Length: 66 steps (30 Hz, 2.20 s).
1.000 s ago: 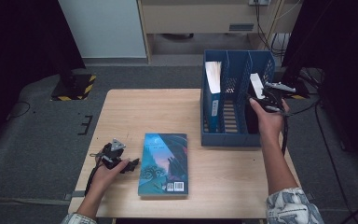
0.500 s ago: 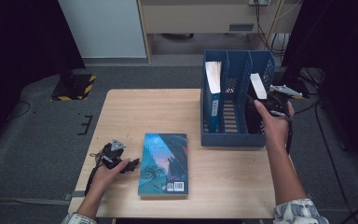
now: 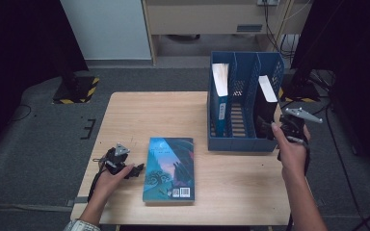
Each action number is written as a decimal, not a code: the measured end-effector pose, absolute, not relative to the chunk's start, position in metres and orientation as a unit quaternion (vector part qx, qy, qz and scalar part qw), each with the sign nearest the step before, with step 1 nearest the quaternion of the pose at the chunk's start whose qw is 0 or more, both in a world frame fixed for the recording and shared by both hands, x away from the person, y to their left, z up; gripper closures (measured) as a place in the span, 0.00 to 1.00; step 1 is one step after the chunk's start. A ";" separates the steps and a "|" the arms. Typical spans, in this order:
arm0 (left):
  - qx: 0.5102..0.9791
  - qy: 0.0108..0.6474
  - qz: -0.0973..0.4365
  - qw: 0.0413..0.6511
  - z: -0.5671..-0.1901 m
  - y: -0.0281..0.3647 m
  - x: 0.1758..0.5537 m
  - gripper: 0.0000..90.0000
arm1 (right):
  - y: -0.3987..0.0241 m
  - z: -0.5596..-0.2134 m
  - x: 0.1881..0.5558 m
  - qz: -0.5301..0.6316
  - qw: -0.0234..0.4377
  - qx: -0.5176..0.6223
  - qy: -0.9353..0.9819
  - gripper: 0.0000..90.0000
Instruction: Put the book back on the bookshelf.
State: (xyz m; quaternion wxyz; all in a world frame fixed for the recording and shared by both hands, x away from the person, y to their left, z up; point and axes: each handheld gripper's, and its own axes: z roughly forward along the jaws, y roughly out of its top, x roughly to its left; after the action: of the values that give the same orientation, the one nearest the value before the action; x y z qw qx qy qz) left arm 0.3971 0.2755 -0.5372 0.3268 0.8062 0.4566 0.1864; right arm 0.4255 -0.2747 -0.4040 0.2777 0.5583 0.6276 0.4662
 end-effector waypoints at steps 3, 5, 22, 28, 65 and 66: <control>0.807 0.456 0.186 0.327 -0.537 0.275 0.397 0.00 | -0.271 -0.414 0.414 0.459 0.265 0.561 0.635 0.09; 0.808 0.454 0.185 0.327 -0.537 0.275 0.397 0.00 | -0.269 -0.417 0.411 0.455 0.262 0.564 0.637 0.09; 0.810 0.451 0.183 0.327 -0.537 0.274 0.398 0.00 | -0.210 -0.454 0.388 0.430 0.213 0.506 0.717 0.15; 0.811 0.451 0.181 0.326 -0.536 0.275 0.399 0.00 | -0.198 -0.457 0.387 0.430 0.210 0.494 0.726 0.19; 0.795 0.428 0.189 0.387 -0.504 0.265 0.385 0.05 | -0.084 -0.484 0.387 0.415 0.126 0.379 0.817 0.16; 0.794 0.427 0.188 0.390 -0.504 0.265 0.385 0.05 | -0.081 -0.486 0.387 0.413 0.123 0.380 0.818 0.16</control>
State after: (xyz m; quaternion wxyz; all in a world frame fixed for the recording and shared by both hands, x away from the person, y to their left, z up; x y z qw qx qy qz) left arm 0.3850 0.2650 -0.5039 0.3897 0.7939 0.4273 0.1879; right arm 0.3870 -0.0807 -0.4860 0.1230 0.3802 0.8183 0.4132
